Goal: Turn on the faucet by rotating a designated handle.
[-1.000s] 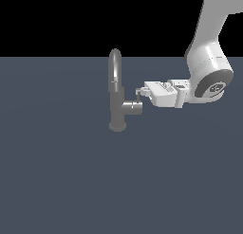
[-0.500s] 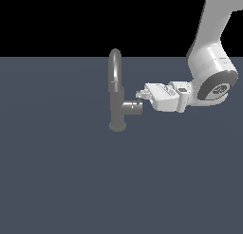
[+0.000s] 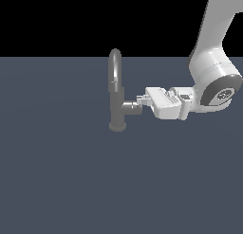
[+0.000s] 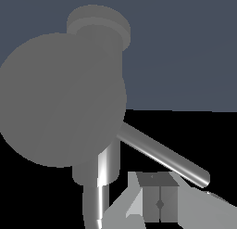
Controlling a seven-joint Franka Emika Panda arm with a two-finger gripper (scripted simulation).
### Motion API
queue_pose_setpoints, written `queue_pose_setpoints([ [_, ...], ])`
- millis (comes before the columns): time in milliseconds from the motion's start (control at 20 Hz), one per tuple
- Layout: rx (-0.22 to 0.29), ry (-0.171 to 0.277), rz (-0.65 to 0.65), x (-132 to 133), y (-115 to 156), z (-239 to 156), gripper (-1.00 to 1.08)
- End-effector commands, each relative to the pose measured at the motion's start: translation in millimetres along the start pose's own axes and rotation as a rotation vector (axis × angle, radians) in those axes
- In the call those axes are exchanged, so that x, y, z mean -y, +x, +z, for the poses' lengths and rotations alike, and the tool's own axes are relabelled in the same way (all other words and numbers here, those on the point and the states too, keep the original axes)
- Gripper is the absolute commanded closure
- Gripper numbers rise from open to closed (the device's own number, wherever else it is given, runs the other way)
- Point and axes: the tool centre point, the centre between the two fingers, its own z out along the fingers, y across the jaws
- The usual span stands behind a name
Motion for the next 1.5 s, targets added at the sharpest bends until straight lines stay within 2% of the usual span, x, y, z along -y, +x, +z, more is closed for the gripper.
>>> queue_pose_setpoints([
  [0, 0.001, 0.001, 0.013, -7, 18, 0, 1.08],
  [350, 0.004, 0.000, 0.029, -25, 64, -1, 1.08],
  [400, 0.004, 0.000, 0.029, -25, 64, -1, 1.08],
  [450, 0.006, -0.006, -0.009, -13, 39, 0, 1.08],
  [1450, 0.004, 0.000, 0.028, 5, 108, -1, 1.08],
])
